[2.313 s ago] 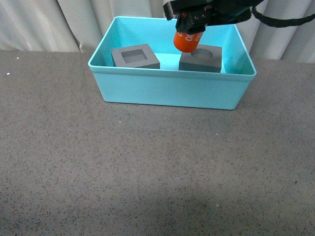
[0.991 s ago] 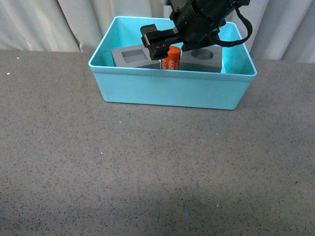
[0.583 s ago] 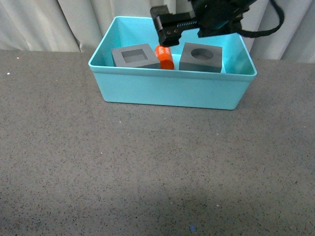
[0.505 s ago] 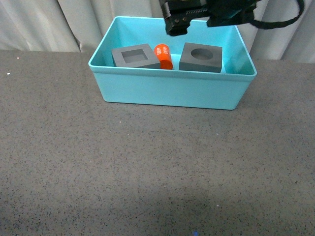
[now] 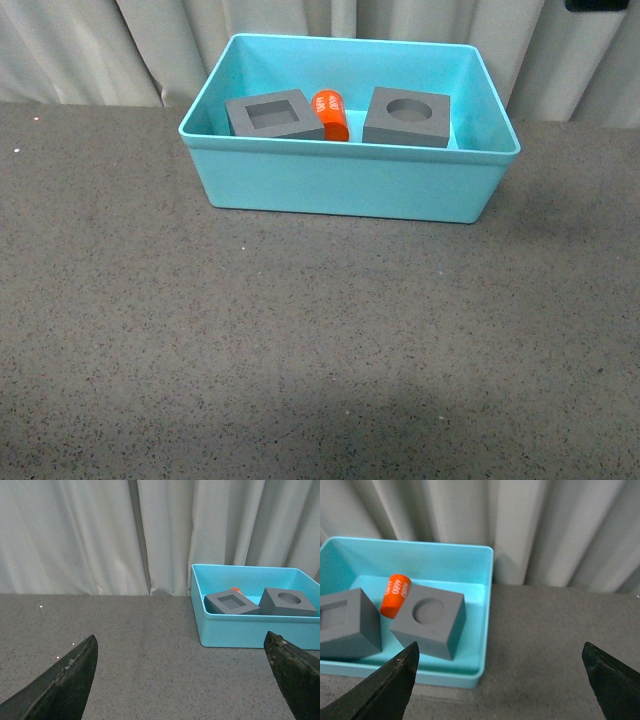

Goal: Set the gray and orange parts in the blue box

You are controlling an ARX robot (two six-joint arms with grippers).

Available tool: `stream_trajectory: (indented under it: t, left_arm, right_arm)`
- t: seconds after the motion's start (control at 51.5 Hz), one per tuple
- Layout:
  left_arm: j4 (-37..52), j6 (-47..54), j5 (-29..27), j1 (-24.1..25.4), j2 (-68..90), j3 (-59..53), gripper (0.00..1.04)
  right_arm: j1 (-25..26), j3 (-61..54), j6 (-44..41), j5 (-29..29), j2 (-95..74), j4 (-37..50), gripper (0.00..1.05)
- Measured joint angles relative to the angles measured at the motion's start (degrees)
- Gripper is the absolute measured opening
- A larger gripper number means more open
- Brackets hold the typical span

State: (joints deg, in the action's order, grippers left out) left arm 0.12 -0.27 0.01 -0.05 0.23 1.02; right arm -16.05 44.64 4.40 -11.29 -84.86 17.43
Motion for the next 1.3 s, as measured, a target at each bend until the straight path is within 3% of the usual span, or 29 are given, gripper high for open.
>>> stream_trajectory:
  t: [0.136,0.194,0.272,0.389,0.486,0.603,0.719,0.816,0.894,1.302]
  left_arm:
    - [0.0,0.0,0.0,0.0,0.0,0.0,0.98]
    - [0.0,0.0,0.0,0.0,0.0,0.0,0.98]
    - [0.0,0.0,0.0,0.0,0.0,0.0,0.98]
    - [0.0,0.0,0.0,0.0,0.0,0.0,0.98]
    - [0.0,0.0,0.0,0.0,0.0,0.0,0.98]
    - [0.0,0.0,0.0,0.0,0.0,0.0,0.98]
    - [0.0,0.0,0.0,0.0,0.0,0.0,0.98]
    - [0.0,0.0,0.0,0.0,0.0,0.0,0.98]
    - [0.0,0.0,0.0,0.0,0.0,0.0,0.98]
    - [0.0,0.0,0.0,0.0,0.0,0.0,0.98]
  right_arm:
    - [1.1,-9.6,1.6,-7.9,6.1,0.6,0.95]
    - [2.0,-14.1,-0.2,-10.4,7.2,9.1,0.93]
    - [4.1,-20.6,-2.1,-2.5,7.4,25.7,0.81]
    - [6.0,-27.3,-3.4,1.3,10.1,37.7,0.63]
    - [7.3,-30.1,-3.8,2.5,14.2,38.4,0.47]
    - [9.2,-34.6,-4.2,4.7,20.0,36.5,0.18]
    - [10.4,-37.0,-4.5,5.7,24.6,34.4,0.0]
    - [11.3,-39.7,-4.3,6.4,26.0,36.6,0.0]
    - [14.6,-41.7,-4.4,10.8,28.9,34.2,0.0]
    - [15.9,-44.1,-4.4,11.2,45.4,20.8,0.0]
